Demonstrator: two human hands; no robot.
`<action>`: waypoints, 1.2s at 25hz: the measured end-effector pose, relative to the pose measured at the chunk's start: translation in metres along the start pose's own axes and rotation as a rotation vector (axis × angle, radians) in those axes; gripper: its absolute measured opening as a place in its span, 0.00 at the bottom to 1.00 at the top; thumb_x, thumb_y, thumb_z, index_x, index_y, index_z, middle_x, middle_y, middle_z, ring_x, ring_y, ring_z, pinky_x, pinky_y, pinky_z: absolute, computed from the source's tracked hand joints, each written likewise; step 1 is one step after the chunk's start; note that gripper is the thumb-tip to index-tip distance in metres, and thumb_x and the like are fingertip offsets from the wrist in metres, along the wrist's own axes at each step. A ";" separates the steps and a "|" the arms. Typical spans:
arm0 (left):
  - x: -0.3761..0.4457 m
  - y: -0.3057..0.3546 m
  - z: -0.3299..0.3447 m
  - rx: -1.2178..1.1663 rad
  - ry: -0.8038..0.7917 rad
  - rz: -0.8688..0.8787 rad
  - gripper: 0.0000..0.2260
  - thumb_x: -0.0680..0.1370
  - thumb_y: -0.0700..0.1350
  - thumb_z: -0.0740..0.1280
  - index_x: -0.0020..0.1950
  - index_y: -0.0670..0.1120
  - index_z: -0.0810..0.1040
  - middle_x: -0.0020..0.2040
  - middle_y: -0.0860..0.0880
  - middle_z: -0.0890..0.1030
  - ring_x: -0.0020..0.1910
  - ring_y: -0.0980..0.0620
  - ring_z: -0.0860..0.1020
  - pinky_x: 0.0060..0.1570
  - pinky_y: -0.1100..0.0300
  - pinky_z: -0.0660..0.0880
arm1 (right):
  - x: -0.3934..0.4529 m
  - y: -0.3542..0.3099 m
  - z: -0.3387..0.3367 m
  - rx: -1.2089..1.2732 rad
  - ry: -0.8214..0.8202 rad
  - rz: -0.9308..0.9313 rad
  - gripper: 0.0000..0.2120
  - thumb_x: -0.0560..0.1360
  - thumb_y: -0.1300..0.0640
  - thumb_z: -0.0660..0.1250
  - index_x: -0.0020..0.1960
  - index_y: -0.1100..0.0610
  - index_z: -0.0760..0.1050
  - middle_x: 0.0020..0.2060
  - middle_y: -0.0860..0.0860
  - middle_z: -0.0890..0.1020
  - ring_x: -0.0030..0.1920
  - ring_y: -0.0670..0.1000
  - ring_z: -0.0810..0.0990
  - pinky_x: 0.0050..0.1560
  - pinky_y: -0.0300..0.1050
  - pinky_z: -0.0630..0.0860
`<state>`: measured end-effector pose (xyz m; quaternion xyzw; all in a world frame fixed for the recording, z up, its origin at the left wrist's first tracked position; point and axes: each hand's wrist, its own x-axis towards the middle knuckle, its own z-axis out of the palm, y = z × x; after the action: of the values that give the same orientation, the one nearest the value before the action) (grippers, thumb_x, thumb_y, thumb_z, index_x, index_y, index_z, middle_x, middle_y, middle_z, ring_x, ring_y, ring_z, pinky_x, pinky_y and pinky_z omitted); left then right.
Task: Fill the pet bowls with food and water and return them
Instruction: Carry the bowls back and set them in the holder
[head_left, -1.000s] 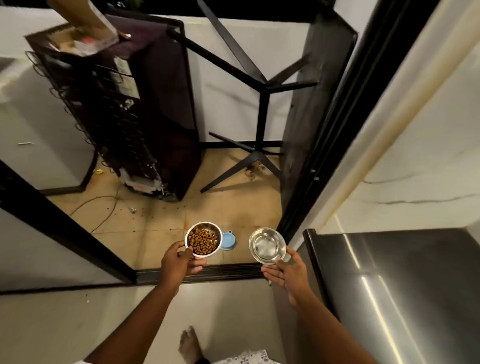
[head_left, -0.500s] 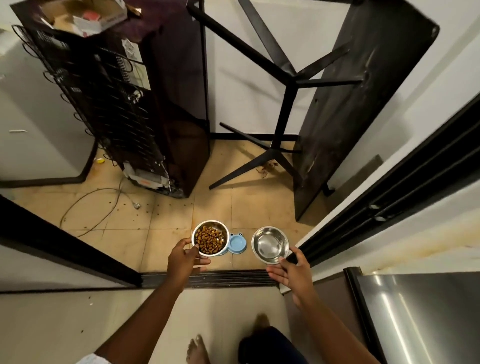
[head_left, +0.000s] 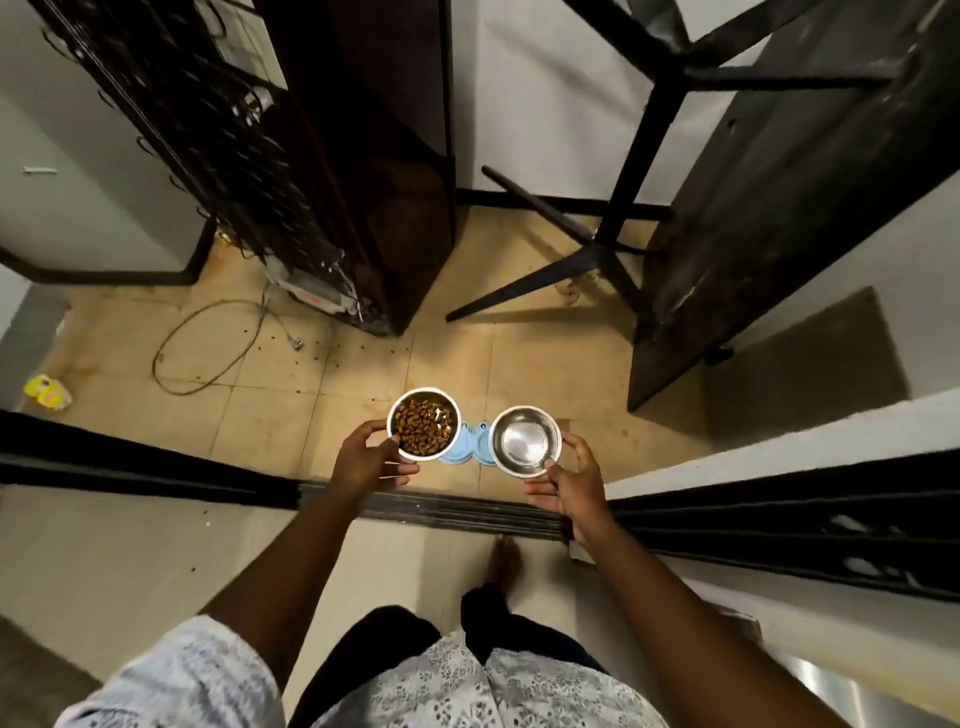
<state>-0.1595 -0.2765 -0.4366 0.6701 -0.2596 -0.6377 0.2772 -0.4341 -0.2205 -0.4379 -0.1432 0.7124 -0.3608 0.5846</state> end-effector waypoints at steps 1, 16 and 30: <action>0.011 -0.001 0.000 -0.013 0.008 -0.017 0.09 0.81 0.40 0.64 0.61 0.45 0.73 0.39 0.37 0.82 0.32 0.44 0.85 0.31 0.57 0.81 | 0.015 0.000 0.002 0.000 -0.007 0.016 0.20 0.83 0.64 0.63 0.72 0.51 0.65 0.38 0.62 0.83 0.28 0.54 0.85 0.30 0.47 0.84; 0.277 -0.118 0.024 0.142 -0.085 -0.237 0.11 0.79 0.41 0.68 0.61 0.47 0.74 0.36 0.41 0.85 0.31 0.48 0.85 0.31 0.59 0.82 | 0.281 0.102 0.036 -0.221 0.012 0.179 0.18 0.86 0.55 0.56 0.75 0.47 0.62 0.56 0.64 0.82 0.30 0.53 0.86 0.27 0.43 0.81; 0.533 -0.338 0.038 0.216 -0.047 -0.273 0.12 0.80 0.38 0.66 0.63 0.45 0.72 0.40 0.36 0.81 0.26 0.49 0.83 0.26 0.61 0.78 | 0.543 0.324 0.056 -0.314 0.073 0.130 0.19 0.84 0.58 0.60 0.71 0.43 0.66 0.50 0.56 0.85 0.33 0.55 0.86 0.32 0.48 0.82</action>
<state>-0.1712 -0.4112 -1.0544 0.7100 -0.2394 -0.6533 0.1082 -0.4611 -0.3534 -1.0577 -0.1732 0.7884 -0.2114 0.5511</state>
